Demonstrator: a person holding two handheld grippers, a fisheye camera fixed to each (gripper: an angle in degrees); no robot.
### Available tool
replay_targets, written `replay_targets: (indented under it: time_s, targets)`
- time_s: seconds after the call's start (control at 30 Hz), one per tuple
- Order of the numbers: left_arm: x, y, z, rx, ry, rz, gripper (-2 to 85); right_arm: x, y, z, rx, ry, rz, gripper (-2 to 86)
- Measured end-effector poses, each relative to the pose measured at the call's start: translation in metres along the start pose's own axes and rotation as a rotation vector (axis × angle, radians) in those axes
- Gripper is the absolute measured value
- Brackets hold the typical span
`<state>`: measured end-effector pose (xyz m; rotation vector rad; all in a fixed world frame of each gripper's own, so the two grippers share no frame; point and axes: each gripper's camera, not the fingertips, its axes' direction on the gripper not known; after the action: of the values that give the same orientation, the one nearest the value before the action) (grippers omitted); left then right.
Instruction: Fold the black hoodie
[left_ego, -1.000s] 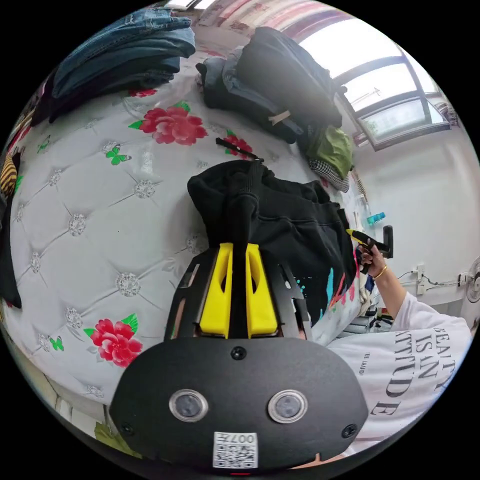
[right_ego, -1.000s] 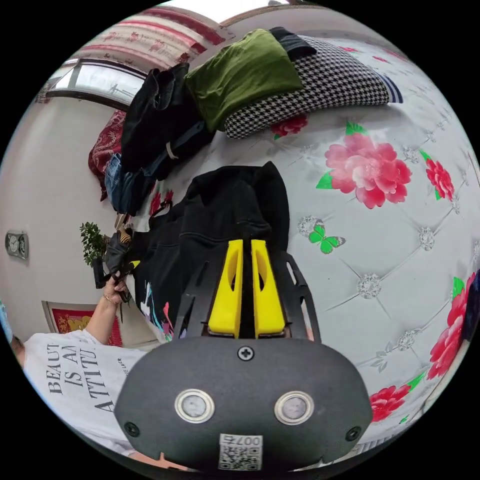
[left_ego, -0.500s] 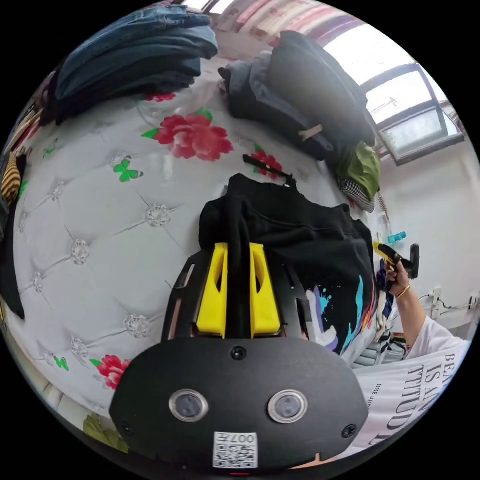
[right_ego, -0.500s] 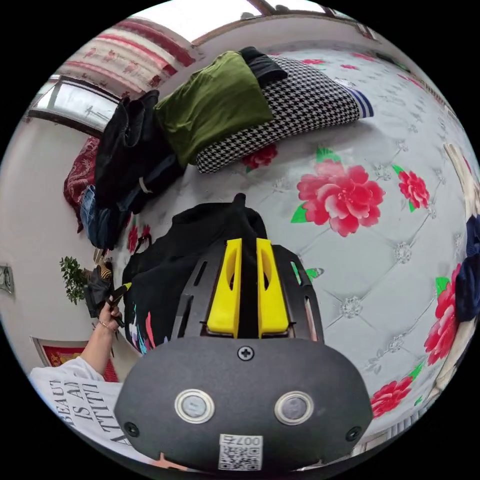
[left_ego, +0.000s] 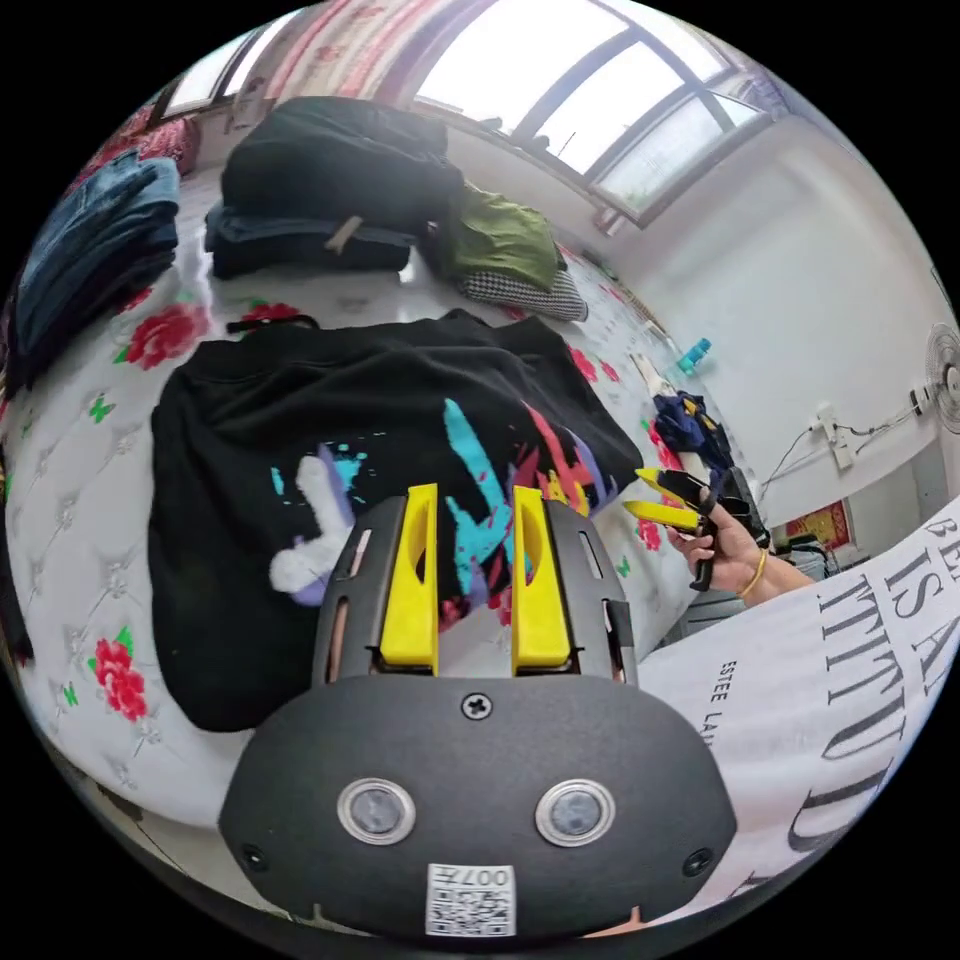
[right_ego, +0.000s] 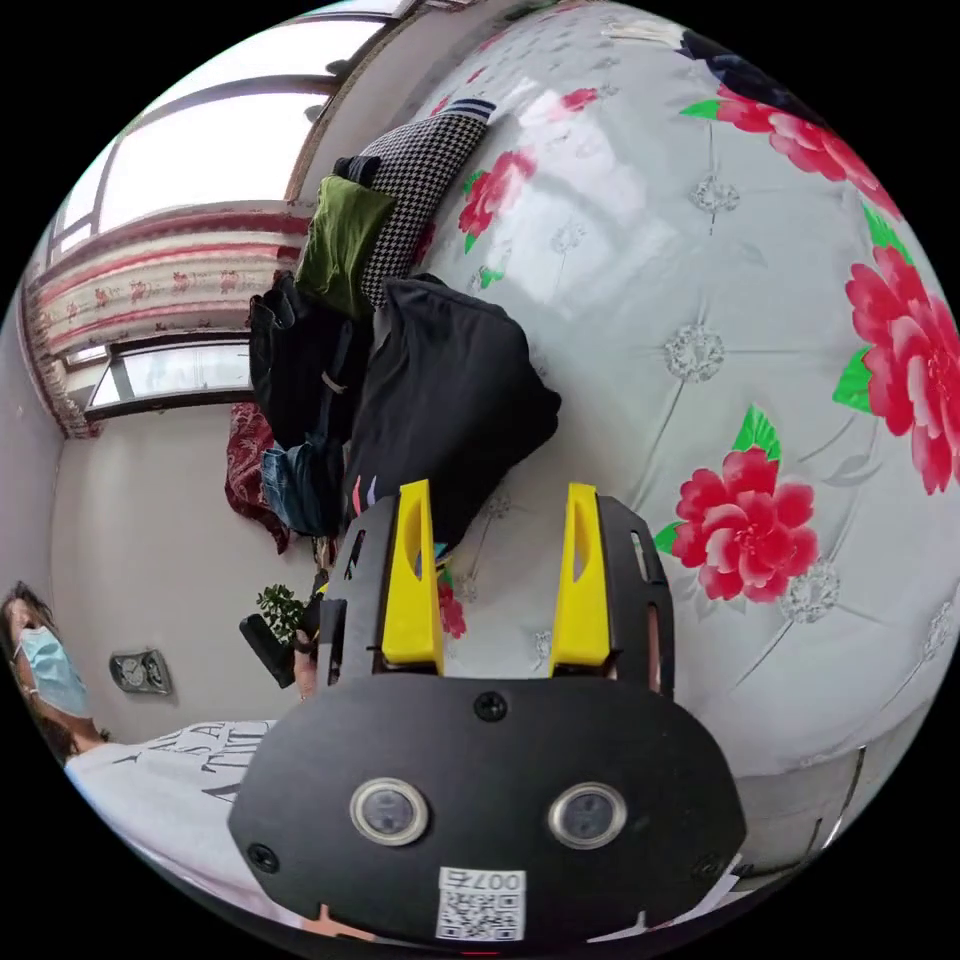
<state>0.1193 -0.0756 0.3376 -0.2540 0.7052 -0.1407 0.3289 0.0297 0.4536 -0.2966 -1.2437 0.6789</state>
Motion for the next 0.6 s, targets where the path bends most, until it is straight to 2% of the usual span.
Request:
replay_targets:
  time_s: [0.07, 0.17, 0.33, 0.37, 0.47, 0.53, 0.6]
  targets:
    - [0.008, 0.0, 0.026, -0.047, 0.028, 0.007, 10.6, 0.007, 0.001, 0.01, -0.005, -0.04, 0.024, 12.6]
    - [0.005, 0.005, 0.059, -0.169, -0.066, 0.005, 8.4, 0.006, -0.007, 0.019, -0.004, -0.055, -0.008, 11.6]
    - [0.033, 0.004, 0.018, -0.004, -0.077, 0.105, 9.8, 0.003, -0.007, 0.028, -0.031, -0.067, -0.036, 8.0]
    - [0.04, 0.004, 0.025, -0.026, -0.109, 0.15, 9.6, 0.005, -0.005, 0.03, -0.035, -0.065, -0.038, 7.1]
    - [0.029, 0.009, 0.085, -0.249, -0.19, 0.178, 9.5, 0.01, 0.005, 0.033, -0.017, -0.117, 0.001, 4.6]
    - [0.025, 0.017, 0.082, -0.167, -0.204, 0.239, 8.6, -0.002, 0.012, 0.033, 0.005, -0.106, -0.008, 3.4]
    - [0.019, 0.016, 0.072, -0.183, -0.162, 0.223, 8.6, -0.047, 0.023, 0.035, 0.008, -0.063, -0.152, 2.1]
